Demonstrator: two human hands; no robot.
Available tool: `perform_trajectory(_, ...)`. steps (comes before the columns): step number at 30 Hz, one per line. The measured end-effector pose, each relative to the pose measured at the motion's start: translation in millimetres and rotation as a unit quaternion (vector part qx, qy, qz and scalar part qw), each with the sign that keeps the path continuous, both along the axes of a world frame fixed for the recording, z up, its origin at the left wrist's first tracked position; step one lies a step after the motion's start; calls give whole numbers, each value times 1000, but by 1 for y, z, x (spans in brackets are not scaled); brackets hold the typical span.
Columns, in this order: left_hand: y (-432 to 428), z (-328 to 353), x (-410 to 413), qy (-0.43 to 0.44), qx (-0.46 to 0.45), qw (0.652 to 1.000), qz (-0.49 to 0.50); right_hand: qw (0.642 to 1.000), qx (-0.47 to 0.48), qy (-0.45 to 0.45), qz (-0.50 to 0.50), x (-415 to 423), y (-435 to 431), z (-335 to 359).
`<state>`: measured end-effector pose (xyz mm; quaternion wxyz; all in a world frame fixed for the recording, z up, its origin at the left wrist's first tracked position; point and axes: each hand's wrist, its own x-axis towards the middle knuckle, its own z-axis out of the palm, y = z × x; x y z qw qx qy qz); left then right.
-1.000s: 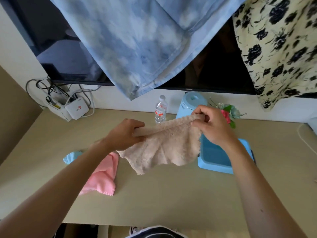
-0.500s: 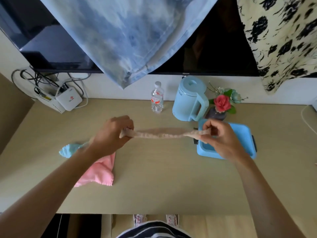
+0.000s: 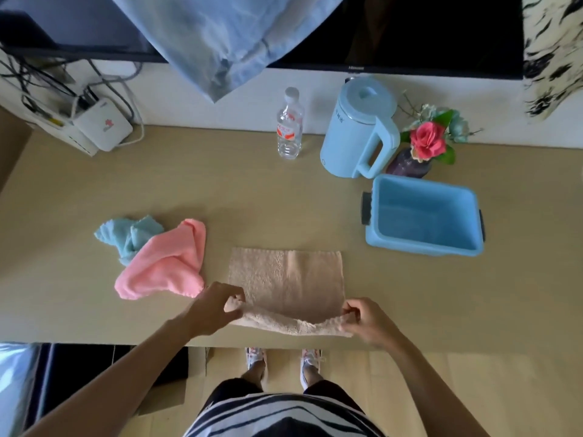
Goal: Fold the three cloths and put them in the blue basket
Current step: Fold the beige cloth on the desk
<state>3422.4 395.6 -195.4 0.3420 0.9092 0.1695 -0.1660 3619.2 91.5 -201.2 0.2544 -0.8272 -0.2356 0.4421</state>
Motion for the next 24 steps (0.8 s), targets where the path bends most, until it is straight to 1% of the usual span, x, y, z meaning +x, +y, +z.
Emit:
perform_trajectory(6,13,-6,25,-44,-26,995,84,988,99,52,-108,21,19,-2)
perform_trajectory(9,20,-11,39,-77,-30,988,131,972,126,55,-192,37,35,-12)
perform_trajectory(11,24,-18,46,-85,-32,983,162,967,127,29,-219,47,44,-25)
perform_trajectory(12,26,-21,49,-87,-34,980,174,974,118,4,-193,51,48,-29)
perform_trajectory(14,27,-28,52,-83,-32,978,189,993,79,-30,-85,52,55,-33)
perform_trajectory(16,28,-35,53,-74,-25,979,191,997,52,-58,7,49,63,-41)
perform_trajectory(19,26,-42,51,-63,-12,980,188,988,48,-131,67,40,71,-56)
perform_trajectory(24,30,-47,47,-59,-3,981,187,958,15,-262,116,36,79,-67)
